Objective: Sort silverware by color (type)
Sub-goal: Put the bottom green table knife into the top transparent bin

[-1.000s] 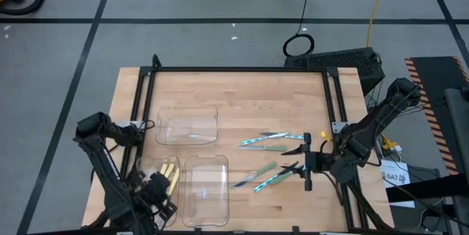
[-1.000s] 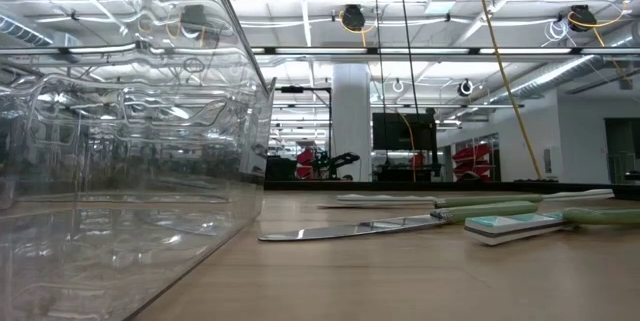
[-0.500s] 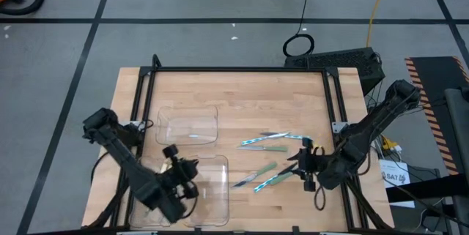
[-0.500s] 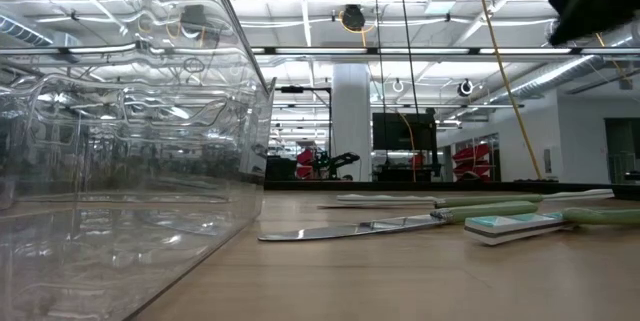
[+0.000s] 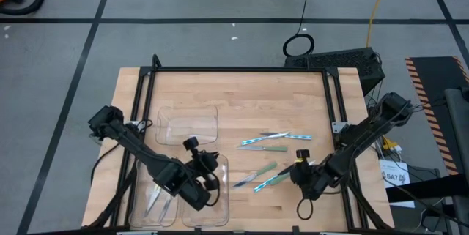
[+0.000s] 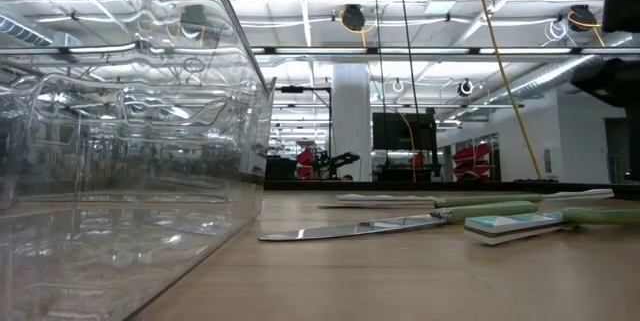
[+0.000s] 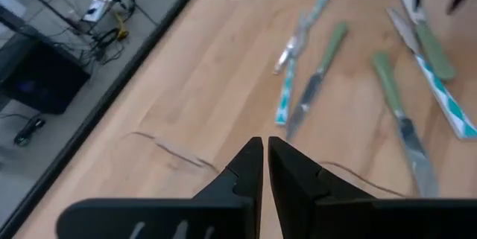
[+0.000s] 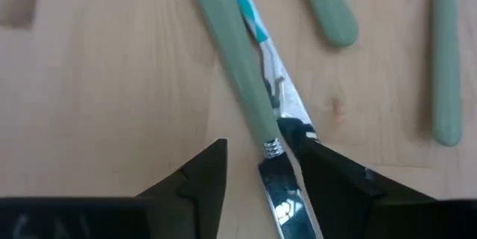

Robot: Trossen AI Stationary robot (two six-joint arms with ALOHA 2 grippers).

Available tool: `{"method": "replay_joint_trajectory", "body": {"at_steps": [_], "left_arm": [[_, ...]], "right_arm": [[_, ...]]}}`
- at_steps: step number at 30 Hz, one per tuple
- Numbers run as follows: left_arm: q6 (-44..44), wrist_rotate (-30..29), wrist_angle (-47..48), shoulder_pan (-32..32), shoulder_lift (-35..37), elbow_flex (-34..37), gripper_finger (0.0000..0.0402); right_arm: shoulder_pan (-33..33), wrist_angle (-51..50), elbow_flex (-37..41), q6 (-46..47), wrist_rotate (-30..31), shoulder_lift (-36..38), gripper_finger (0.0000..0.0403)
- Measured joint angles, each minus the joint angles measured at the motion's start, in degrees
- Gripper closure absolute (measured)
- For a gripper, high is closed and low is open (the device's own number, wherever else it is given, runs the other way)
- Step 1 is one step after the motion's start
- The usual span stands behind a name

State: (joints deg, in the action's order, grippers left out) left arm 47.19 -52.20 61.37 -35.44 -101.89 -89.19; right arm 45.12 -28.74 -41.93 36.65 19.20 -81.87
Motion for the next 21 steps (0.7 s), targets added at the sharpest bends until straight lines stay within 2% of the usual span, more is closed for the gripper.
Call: {"method": "replay_joint_trajectory", "body": {"at_steps": [7, 9, 11, 14, 21], "left_arm": [[-4.9, 0.8, -1.7, 0.7, -3.5, 0.0, 0.0369], [-5.6, 1.1, -1.7, 1.1, -4.8, 0.0, 0.0369], [-6.5, 1.2, -1.7, 1.5, -5.9, 0.0, 0.0369], [-7.7, 2.4, -1.7, 2.1, -6.9, 0.0, 0.0369], [-7.5, 5.7, -1.8, 3.3, -7.0, -0.4, 0.0369]], "right_arm": [[-0.7, 0.5, 0.0, -1.2, 0.3, -3.2, 0.0272], [-1.0, 1.1, 0.0, 0.0, 2.0, -3.4, 0.0275], [-1.6, 2.5, 0.0, 1.2, 3.5, -3.3, 0.0273], [-2.5, 4.5, 0.0, 1.4, 0.4, -3.4, 0.0261], [-3.5, 3.5, -0.1, 0.1, -0.7, -5.9, 0.0251]]}}
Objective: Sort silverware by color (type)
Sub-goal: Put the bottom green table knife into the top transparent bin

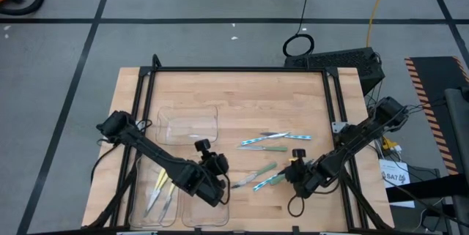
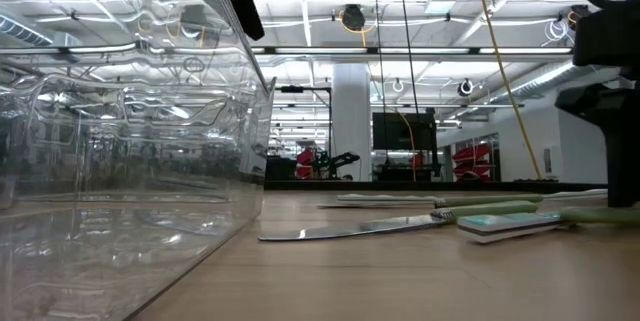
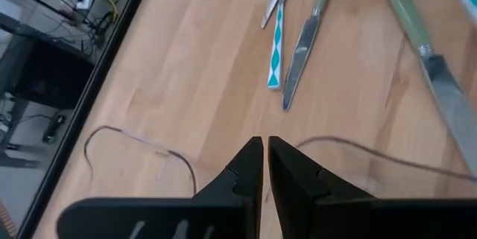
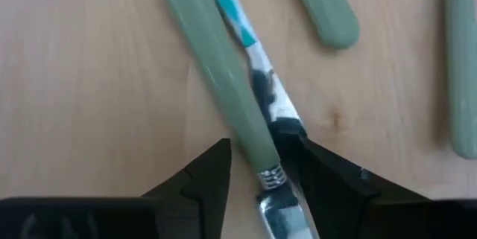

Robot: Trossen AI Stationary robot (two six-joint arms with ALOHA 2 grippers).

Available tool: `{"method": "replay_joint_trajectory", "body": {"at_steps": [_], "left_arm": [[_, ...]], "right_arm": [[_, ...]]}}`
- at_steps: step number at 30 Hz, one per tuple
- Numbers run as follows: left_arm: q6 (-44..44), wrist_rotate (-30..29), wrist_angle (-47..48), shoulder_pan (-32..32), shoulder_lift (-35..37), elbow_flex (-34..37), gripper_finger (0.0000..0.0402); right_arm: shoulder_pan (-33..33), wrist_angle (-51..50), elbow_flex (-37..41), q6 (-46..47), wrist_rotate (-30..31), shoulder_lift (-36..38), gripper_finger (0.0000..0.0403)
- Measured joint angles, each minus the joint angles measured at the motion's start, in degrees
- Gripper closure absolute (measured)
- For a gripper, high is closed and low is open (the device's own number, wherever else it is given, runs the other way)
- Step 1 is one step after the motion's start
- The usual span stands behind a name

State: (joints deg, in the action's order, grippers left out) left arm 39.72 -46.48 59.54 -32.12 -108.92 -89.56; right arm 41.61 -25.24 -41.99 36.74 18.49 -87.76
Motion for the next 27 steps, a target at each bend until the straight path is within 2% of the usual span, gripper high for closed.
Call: {"method": "replay_joint_trajectory", "body": {"at_steps": [6, 14, 20, 27], "left_arm": [[-0.1, 0.0, -0.3, 0.0, 0.0, -2.6, 0.0369], [-3.6, 0.1, -5.5, -0.5, 0.0, -3.7, 0.0369], [-5.0, 0.1, -8.7, -0.4, 0.0, -3.7, 0.0369], [-4.9, 0.1, -10.2, -0.4, 0.0, -3.7, 0.0369]], "right_arm": [[-1.5, 0.0, -0.1, -3.2, -2.3, -1.9, 0.0274], [-2.2, -0.1, -0.1, -8.9, -3.5, -2.0, 0.0371], [-2.2, 0.5, 0.0, -11.3, -3.4, -0.4, 0.0372], [-2.1, 0.1, -0.8, -13.6, -2.4, 2.9, 0.0402]]}}
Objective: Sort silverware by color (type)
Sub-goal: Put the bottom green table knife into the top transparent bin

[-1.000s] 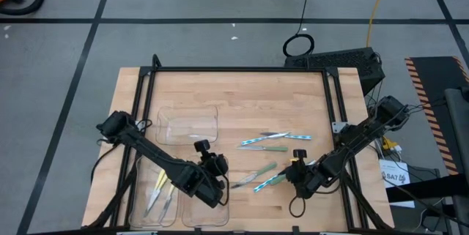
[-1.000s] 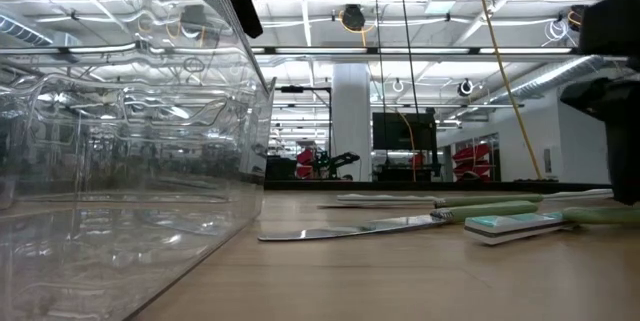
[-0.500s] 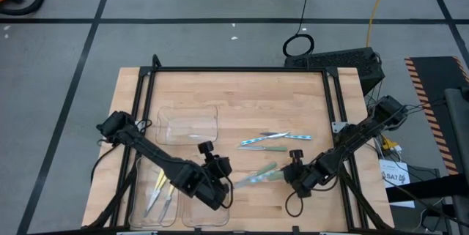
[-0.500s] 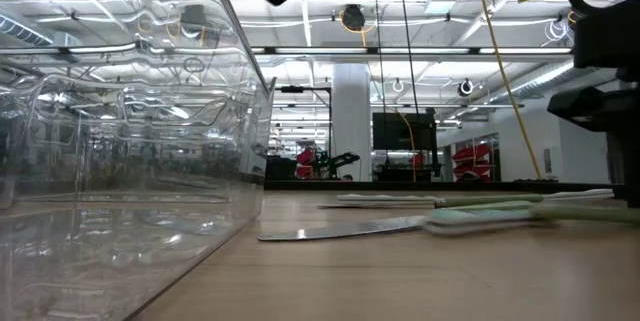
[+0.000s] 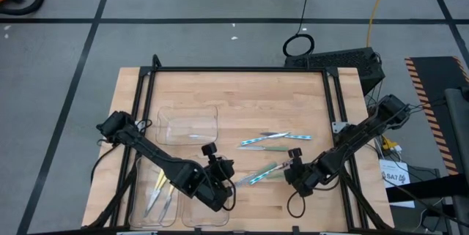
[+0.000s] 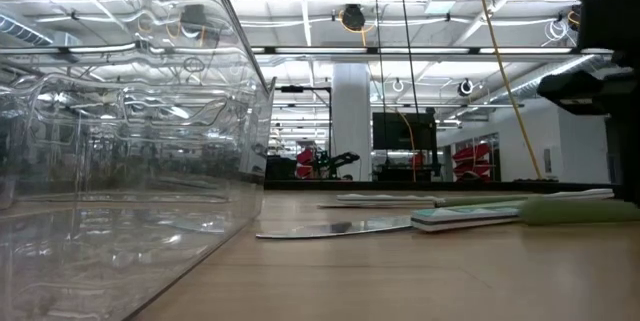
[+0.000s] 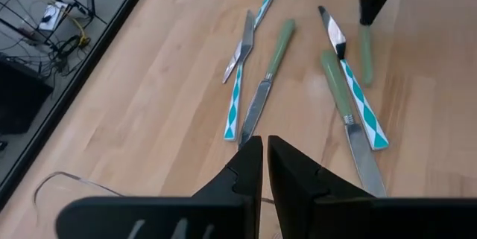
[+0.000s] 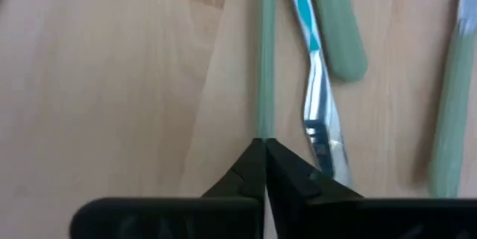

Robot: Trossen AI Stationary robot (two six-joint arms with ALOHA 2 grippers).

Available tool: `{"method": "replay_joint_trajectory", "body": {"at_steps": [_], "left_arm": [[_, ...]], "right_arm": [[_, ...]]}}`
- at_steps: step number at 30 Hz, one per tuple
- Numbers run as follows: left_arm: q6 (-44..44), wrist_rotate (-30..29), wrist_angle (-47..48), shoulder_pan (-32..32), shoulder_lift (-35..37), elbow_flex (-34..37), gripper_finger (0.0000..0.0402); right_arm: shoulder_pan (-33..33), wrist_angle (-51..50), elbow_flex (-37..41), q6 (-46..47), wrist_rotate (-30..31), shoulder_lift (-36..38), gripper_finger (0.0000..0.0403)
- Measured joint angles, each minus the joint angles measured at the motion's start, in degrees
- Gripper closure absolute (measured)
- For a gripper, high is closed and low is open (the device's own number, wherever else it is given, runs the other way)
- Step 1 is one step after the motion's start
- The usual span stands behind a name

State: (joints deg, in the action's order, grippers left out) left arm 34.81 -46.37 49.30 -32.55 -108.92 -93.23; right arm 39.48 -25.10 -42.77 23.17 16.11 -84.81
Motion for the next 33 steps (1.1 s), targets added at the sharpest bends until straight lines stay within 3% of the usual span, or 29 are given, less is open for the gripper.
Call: {"method": "replay_joint_trajectory", "body": {"at_steps": [9, 14, 17, 21, 26, 33], "left_arm": [[1.0, 1.5, -1.5, 0.2, -1.5, -0.1, 0.0369], [-1.3, 3.4, -3.3, 0.4, -2.3, -0.1, 0.0369], [-2.0, 4.1, -3.0, 0.4, -2.6, -0.1, 0.0369], [-1.7, 4.1, -3.3, 0.4, -2.6, -0.1, 0.0369], [-2.0, 4.2, -3.3, 0.4, -2.6, -0.1, 0.0369], [-2.2, 4.2, -3.4, 0.6, -2.6, -0.1, 0.0369]], "right_arm": [[0.0, -0.5, -2.0, -0.1, -0.1, 0.7, 0.0402], [0.0, -0.6, -2.1, 4.4, -5.8, 0.7, 0.0401], [0.0, -1.2, -2.1, 5.7, -5.5, 0.7, 0.0395], [0.0, -2.8, -2.1, 8.7, -1.4, 0.5, 0.037], [0.0, -2.7, -1.1, 14.5, -4.2, -1.0, 0.0315], [0.0, -1.6, -0.2, 12.8, -4.9, -3.4, 0.026]]}}
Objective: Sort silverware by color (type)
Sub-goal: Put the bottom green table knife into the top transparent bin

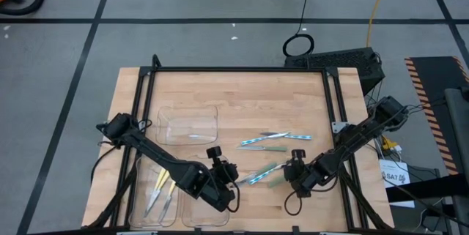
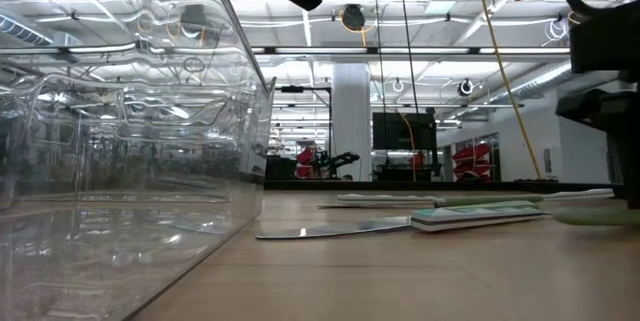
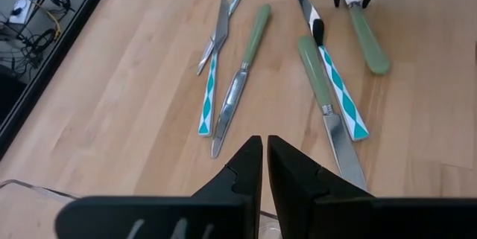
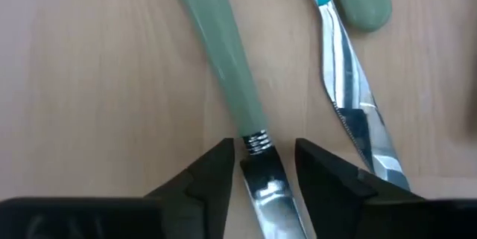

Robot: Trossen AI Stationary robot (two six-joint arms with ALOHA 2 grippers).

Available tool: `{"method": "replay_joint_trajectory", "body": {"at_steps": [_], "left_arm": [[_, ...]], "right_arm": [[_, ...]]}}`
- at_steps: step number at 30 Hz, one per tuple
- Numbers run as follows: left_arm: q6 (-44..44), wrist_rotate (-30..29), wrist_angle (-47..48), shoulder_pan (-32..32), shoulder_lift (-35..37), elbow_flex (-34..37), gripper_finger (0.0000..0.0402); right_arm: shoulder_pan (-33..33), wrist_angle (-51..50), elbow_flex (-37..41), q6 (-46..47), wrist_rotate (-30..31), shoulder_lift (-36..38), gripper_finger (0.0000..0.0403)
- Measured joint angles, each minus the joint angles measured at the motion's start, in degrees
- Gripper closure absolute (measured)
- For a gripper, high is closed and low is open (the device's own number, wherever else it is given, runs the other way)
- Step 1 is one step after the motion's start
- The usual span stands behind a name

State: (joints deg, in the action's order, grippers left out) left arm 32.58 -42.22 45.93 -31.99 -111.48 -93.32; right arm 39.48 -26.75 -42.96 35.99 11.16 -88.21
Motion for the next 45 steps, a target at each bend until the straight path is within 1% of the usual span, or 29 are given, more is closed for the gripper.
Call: {"method": "replay_joint_trajectory", "body": {"at_steps": [2, 4, 6, 10, 11, 17, 22, 25, 31, 37, 45], "left_arm": [[-0.6, 0.0, -0.1, 0.0, 0.0, 0.0, 0.0369], [-0.8, 0.0, -0.3, 0.0, 0.0, 0.0, 0.0369], [-0.9, 0.0, -1.0, 0.0, 0.0, 0.0, 0.0369], [-2.3, 0.1, -2.4, 0.0, 0.0, 0.0, 0.0369], [-2.8, 0.1, -2.9, 0.0, 0.0, 0.0, 0.0369], [-3.8, 0.2, -3.9, 0.1, 0.0, 0.0, 0.0369], [-3.8, 0.2, -4.2, 0.1, 0.0, 0.0, 0.0369], [-3.9, 0.2, -4.3, 0.1, 0.0, 0.0, 0.0369], [-4.0, 0.2, -5.1, 0.1, 0.0, 0.0, 0.0369], [-5.8, 0.3, -7.2, 0.1, 0.0, 0.0, 0.0369], [-5.9, 0.3, -7.2, 0.2, 0.1, 0.0, 0.0369]], "right_arm": [[-0.2, 0.7, 0.3, -0.9, -0.9, -0.6, 0.0262], [-0.4, 1.4, 0.6, -2.1, -1.4, -0.7, 0.0275], [-0.9, 2.0, 0.7, -3.6, -2.1, -0.9, 0.03], [-1.9, 3.0, 0.7, -7.2, -2.5, -0.9, 0.037], [-2.2, 3.5, 0.8, -8.2, -2.5, -0.9, 0.0379], [-2.3, 6.5, 0.2, -13.0, -2.3, -1.0, 0.0376], [-2.2, 6.0, -1.9, -14.3, -2.6, -1.2, 0.0381], [-2.2, 6.5, -3.2, -14.4, -2.7, -1.1, 0.04], [-1.0, 5.8, -4.2, -15.3, -2.6, -1.3, 0.0399], [-0.7, 4.2, -4.3, -11.3, -4.4, -1.3, 0.04], [-1.4, 5.0, -4.3, -8.2, -3.4, -1.2, 0.0402]]}}
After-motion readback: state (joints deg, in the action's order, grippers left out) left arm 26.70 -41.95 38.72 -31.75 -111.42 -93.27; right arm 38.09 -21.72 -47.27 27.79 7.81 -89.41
